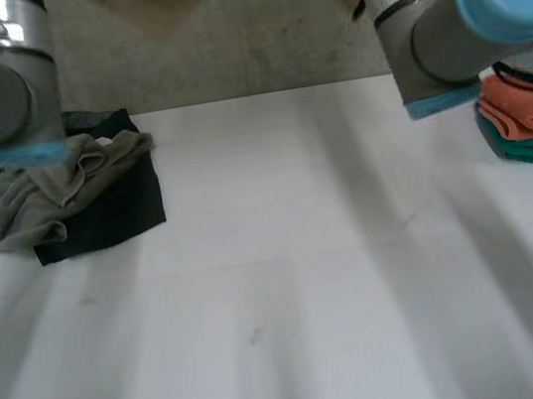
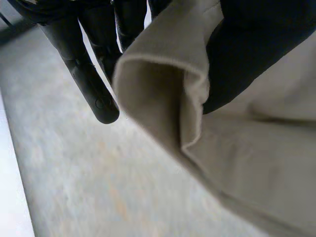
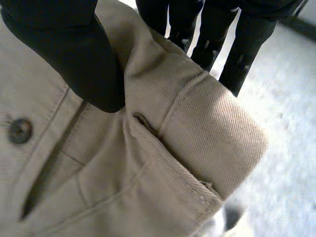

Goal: Fold the laundry.

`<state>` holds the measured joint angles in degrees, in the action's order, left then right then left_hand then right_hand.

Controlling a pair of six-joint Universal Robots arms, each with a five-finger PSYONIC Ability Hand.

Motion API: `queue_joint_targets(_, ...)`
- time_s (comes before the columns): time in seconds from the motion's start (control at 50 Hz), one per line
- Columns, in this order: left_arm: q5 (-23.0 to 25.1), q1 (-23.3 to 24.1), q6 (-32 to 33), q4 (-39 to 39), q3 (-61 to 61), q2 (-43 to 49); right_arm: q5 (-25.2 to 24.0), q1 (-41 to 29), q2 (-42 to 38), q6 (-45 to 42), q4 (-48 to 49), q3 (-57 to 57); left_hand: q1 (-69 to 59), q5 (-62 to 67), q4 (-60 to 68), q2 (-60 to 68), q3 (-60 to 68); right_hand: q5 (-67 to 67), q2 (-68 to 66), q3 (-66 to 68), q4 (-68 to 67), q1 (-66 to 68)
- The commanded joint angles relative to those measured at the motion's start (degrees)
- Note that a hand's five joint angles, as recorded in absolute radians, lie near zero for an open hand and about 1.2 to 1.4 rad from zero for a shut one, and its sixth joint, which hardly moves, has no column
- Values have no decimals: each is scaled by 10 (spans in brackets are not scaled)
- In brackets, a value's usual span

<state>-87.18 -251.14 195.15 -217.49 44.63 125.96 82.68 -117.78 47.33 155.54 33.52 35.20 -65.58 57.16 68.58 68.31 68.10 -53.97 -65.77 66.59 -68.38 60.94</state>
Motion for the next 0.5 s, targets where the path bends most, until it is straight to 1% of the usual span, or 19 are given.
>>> queue_joint_targets(0.02, 26, -1, -26, 42, 107, -70, -22, 12, 37, 5, -54, 79, -144, 128, 114, 117, 119, -160, -142, 134, -116, 191)
queue_joint_targets(0.04, 24, -3, -25, 51, 151, -82, -24, 15, 43, 6, -77, 113, -144, 128, 114, 117, 119, -160, -142, 134, -116, 191)
queue_joint_targets(0.08, 24, -4, -25, 59, 197, -90, -30, 15, 44, 6, -99, 149, -144, 128, 114, 117, 119, -160, -142, 134, -116, 191)
queue_joint_targets(0.12, 24, -3, -21, 62, 272, -96, -45, 16, 42, 6, -134, 208, -144, 128, 114, 117, 119, -160, -142, 134, -116, 191)
queue_joint_targets(0.16, 32, -1, -17, 61, 346, -97, -55, 14, 34, 5, -166, 262, -144, 128, 114, 117, 119, -160, -142, 134, -116, 191)
queue_joint_targets(0.2, 40, 2, -9, 60, 390, -94, -57, 13, 28, 5, -187, 295, -144, 128, 114, 117, 119, -160, -142, 134, -116, 191)
queue_joint_targets(0.24, 56, 6, 8, 55, 442, -81, -58, 12, 19, 2, -214, 333, -144, 128, 114, 117, 119, -160, -142, 134, -116, 191)
queue_joint_targets(0.34, 61, 6, 67, 54, 513, -56, -45, 10, 15, -8, -274, 368, -144, 128, 114, 117, 119, -160, -142, 134, -116, 191)
queue_joint_targets(0.36, 61, 6, 88, 57, 528, -54, -34, 10, 17, -9, -298, 370, -144, 128, 114, 117, 119, -115, -97, 89, -71, 145)
queue_joint_targets(0.38, 61, 6, 98, 58, 535, -55, -28, 10, 19, -9, -311, 370, -89, 74, 59, 62, 64, -81, -63, 55, -37, 112)
queue_joint_targets(0.4, 61, 7, 107, 60, 541, -56, -23, 10, 22, -9, -325, 370, -9, -7, -21, -18, -16, -43, -25, 17, 1, 73)
queue_joint_targets(0.42, 63, 6, 123, 65, 549, -61, -11, 9, 27, -12, -351, 370, 142, -158, -172, -169, -167, 69, 87, -95, 113, -39)
queue_joint_targets(0.48, 61, 6, 145, 89, 563, -83, 10, 5, 42, -13, -392, 371, 316, -332, -346, -343, -341, 298, 316, -324, 342, -268)
queue_joint_targets(0.5, 60, 5, 147, 95, 564, -90, 14, 5, 48, -12, -399, 372, 345, -361, -375, -372, -370, 319, 337, -345, 363, -289)
